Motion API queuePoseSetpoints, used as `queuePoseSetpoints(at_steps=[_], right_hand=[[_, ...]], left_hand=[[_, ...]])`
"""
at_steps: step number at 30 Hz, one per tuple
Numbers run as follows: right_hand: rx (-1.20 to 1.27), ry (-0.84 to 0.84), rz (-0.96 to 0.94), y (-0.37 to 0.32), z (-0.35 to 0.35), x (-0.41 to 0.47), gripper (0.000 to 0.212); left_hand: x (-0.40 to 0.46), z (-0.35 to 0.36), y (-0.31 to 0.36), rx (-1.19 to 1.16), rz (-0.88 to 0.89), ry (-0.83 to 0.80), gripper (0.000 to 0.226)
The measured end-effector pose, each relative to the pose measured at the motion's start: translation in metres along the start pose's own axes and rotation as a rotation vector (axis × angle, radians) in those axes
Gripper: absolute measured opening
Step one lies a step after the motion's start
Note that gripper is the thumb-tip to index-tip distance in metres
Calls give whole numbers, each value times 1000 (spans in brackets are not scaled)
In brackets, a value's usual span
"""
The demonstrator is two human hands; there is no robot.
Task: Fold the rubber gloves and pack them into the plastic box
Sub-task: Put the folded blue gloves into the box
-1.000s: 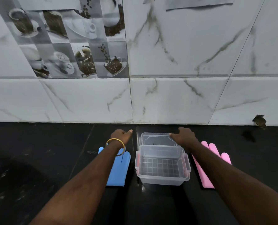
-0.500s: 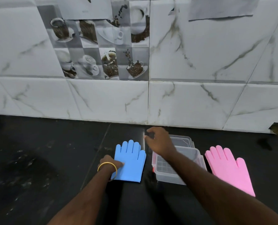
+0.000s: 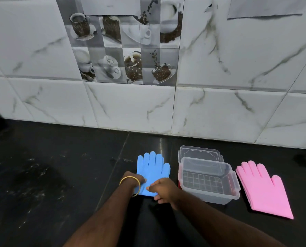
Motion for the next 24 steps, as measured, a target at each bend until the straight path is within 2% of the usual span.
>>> queuePoseSetpoints(at_steps=[4,6,11,14,18,24], right_hand=[[185,-169,142,13,5,-14,28],[253,-238,179,19,9,-19,32],[465,-311,102,23,19,-23,58],[657,-241,-23,7,13,-24,71],[877,-94,-224,-32,-10,-29,71],[1125,176,-622,-85,-65,-57,43]], left_hand=[[-4,-3,10,-160,12,-88,35],[-8,-4,17,-266,17,-145,35],[-31,-9,40,-533,88,-239,26],[-49,-14,57,-672,152,-241,26],[-81,-5,86,-892,291,-271,22],[-128,30,125,-996,583,-371,39]])
Point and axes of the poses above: each hand's wrist, its own x-axis towards the middle knuckle, its own z-axis out of the palm, y = z × x, the point moved 2 cm from there along x, towards the middle knuckle, and after that the axes turned 9 degrees about -y, right-handed, at the moved point
